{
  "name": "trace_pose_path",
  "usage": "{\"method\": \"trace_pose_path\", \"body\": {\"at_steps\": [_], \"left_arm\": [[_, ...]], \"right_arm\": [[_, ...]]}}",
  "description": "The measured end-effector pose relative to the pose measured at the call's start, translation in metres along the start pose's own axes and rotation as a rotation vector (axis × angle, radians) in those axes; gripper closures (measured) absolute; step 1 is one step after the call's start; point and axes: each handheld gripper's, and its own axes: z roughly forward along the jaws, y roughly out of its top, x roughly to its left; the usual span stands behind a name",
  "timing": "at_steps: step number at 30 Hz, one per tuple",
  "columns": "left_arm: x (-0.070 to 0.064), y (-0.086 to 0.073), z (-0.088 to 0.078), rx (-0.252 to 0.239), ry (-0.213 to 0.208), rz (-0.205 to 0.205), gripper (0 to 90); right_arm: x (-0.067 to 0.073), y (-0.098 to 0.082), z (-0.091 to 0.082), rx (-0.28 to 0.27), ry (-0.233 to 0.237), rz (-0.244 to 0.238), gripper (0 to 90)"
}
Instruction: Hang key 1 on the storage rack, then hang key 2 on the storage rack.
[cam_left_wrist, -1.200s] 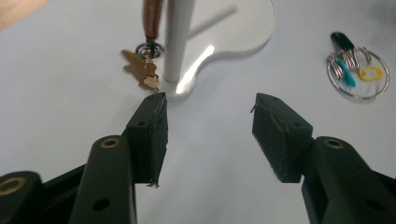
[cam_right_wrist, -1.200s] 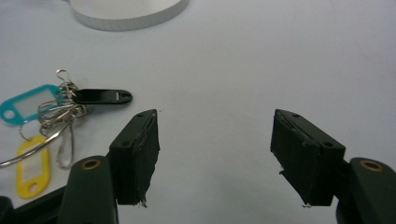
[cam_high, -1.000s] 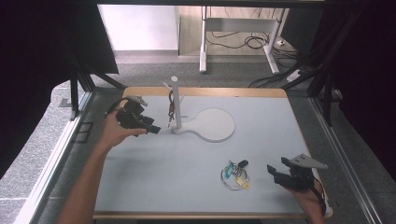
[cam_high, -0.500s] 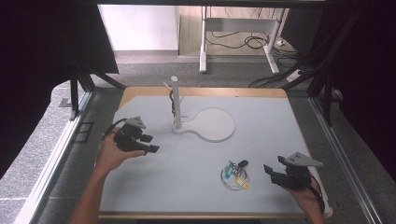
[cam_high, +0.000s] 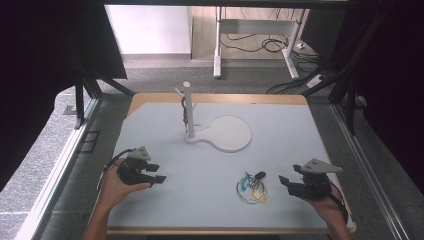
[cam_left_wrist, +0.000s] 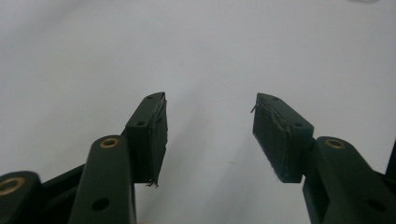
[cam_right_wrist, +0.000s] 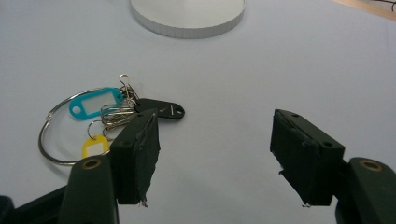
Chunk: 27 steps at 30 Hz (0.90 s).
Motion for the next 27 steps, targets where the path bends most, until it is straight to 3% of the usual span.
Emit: {"method": "trace_pose_path", "body": {"at_steps": [2, 4, 7, 13, 21, 27], "left_arm": [[0.001, -0.002, 0.003, 0.0, -0.01, -0.001, 45.3], [0.004, -0.002, 0.004, 0.039, 0.017, 0.012, 44.4], [0.009, -0.003, 0.002, 0.016, 0.009, 0.001, 43.8], [0.004, -0.005, 0.003, 0.001, 0.008, 0.008, 43.6], [-0.007, -0.012, 0.004, 0.008, 0.008, 0.021, 43.5], [-0.011, -0.015, 0.006, 0.028, 0.005, 0.027, 42.9]], "right_arm": [[0.002, 0.006, 0.0, 0.014, 0.003, -0.016, 33.5], [0.002, 0.012, -0.001, 0.034, -0.004, -0.025, 33.8], [0.002, 0.021, -0.003, 0.053, -0.007, -0.023, 34.3], [0.013, 0.039, -0.003, 0.13, 0.027, -0.088, 37.2], [0.031, 0.056, 0.006, 0.226, 0.112, -0.168, 46.5], [0.04, 0.057, 0.016, 0.282, 0.21, -0.18, 54.5]]}}
